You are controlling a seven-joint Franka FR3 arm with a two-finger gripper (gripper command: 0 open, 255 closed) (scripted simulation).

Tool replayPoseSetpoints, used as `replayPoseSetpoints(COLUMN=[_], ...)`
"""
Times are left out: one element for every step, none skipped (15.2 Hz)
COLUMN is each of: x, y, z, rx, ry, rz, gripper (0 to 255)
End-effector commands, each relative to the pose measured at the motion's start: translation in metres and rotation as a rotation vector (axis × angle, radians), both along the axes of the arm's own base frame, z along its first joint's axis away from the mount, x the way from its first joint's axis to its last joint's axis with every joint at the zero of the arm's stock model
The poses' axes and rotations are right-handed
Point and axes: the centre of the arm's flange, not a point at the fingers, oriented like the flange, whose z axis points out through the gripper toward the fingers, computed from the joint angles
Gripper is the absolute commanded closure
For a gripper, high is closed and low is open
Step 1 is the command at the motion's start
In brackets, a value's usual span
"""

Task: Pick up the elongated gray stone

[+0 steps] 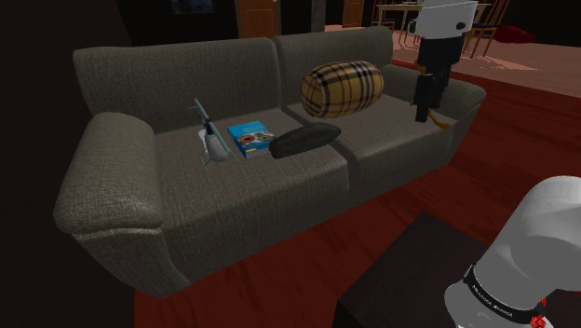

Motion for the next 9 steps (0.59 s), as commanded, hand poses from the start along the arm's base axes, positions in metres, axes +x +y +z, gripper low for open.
replayPoseSetpoints(x=[0.0,0.009,0.019,0.029,0.038,0.049,0.059,0.069,0.08], y=[0.0,-0.006,-0.012,-0.017,-0.022,-0.026,-0.031,-0.035,-0.038], z=[0.0,-0.005,-0.01,-0.015,-0.02,-0.025,-0.03,-0.035,-0.04], rx=[0.0,0.001,0.003,0.004,0.005,0.007,0.008,0.009,0.011], ry=[0.0,-0.005,-0.009,-0.014,-0.018,-0.023,-0.028,-0.032,-0.037], rz=[0.0,0.035,0.071,0.106,0.142,0.177,0.212,0.248,0.283], gripper=[0,0,0,0,0,0,0,0,0])
